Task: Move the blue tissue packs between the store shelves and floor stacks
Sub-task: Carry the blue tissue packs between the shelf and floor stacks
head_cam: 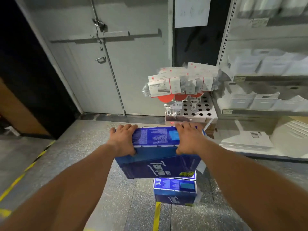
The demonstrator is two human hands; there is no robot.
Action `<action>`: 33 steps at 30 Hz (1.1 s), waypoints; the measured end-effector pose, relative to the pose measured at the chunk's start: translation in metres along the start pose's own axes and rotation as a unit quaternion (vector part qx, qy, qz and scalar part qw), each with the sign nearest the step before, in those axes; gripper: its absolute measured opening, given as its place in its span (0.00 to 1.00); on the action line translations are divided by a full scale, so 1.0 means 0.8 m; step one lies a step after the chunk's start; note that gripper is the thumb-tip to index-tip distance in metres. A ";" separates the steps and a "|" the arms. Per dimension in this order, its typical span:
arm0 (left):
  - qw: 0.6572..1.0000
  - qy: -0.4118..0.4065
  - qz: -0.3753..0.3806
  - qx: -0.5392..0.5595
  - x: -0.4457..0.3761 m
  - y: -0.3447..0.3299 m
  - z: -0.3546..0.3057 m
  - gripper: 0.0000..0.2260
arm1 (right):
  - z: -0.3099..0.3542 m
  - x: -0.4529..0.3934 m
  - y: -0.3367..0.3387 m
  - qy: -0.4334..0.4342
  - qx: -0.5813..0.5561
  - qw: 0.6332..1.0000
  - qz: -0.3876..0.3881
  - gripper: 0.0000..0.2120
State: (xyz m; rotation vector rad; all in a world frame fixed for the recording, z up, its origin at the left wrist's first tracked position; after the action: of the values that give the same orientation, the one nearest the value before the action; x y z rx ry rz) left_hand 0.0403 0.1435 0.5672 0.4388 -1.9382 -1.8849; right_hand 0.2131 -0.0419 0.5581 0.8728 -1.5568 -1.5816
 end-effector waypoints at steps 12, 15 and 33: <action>0.989 0.142 -0.029 0.021 0.048 0.063 0.117 0.50 | 0.116 -0.116 0.067 0.144 -0.022 0.989 -0.008 0.52; 0.981 0.189 -0.034 0.034 0.074 0.063 0.175 0.51 | 0.178 -0.153 0.072 0.186 -0.025 0.982 -0.003 0.52; 0.936 0.351 -0.037 0.006 0.163 0.064 0.591 0.53 | 0.601 -0.386 0.073 0.331 -0.023 0.943 0.011 0.48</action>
State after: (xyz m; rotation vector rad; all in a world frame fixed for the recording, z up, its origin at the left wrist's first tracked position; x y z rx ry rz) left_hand -0.3018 0.4946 0.6216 1.0353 -1.4558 -1.4608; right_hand -0.0483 0.4652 0.6229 1.1996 -1.0351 -1.1258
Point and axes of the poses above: each hand's wrist, its own x-axis away from the middle knuckle, its own y-axis out of the back of the hand, z = x × y, the point moved 9 cm from there along -x, towards the middle knuckle
